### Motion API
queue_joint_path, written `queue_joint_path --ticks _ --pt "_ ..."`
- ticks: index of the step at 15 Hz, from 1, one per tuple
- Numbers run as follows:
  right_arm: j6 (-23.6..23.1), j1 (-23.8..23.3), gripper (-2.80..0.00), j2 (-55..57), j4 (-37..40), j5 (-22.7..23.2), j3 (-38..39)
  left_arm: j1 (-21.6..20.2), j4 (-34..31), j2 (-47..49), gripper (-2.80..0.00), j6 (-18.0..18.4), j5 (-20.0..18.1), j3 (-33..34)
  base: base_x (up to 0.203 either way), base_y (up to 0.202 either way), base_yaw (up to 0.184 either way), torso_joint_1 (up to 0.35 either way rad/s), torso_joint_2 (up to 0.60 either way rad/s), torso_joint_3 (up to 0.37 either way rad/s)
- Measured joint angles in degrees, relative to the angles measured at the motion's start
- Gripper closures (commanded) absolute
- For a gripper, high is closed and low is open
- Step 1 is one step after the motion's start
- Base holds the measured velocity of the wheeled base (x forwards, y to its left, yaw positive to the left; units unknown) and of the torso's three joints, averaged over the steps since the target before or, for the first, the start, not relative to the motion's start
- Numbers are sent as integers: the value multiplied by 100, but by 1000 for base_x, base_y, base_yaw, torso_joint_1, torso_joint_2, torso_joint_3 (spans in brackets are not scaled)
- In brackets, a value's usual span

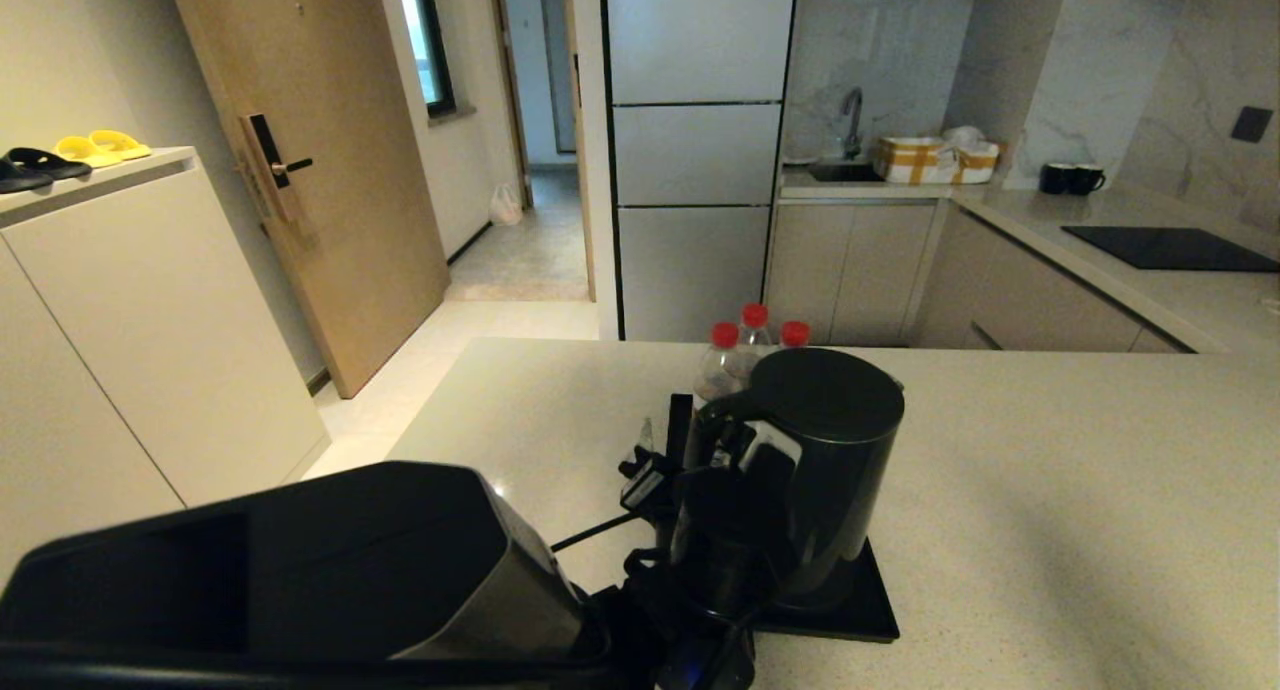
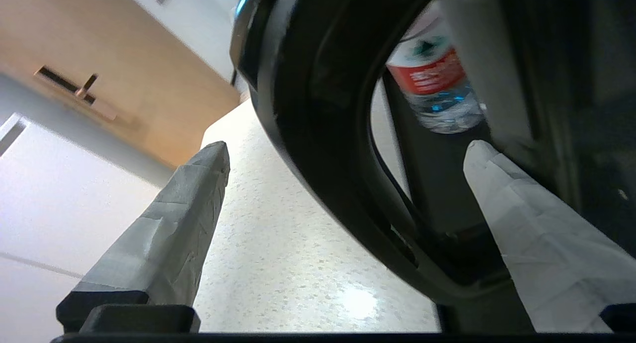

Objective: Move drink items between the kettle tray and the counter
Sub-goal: Return the kettle to its original position

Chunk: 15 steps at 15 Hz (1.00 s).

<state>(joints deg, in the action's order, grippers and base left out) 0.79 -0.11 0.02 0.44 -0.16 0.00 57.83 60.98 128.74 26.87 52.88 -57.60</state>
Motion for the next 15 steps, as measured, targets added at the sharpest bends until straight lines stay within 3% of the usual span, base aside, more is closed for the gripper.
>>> queue_joint_path --ticks 15 --pt "-2 0 0 0 0 0 0 628 -19 -889 -280 -38 363 971 0 0 0 0 0 0"
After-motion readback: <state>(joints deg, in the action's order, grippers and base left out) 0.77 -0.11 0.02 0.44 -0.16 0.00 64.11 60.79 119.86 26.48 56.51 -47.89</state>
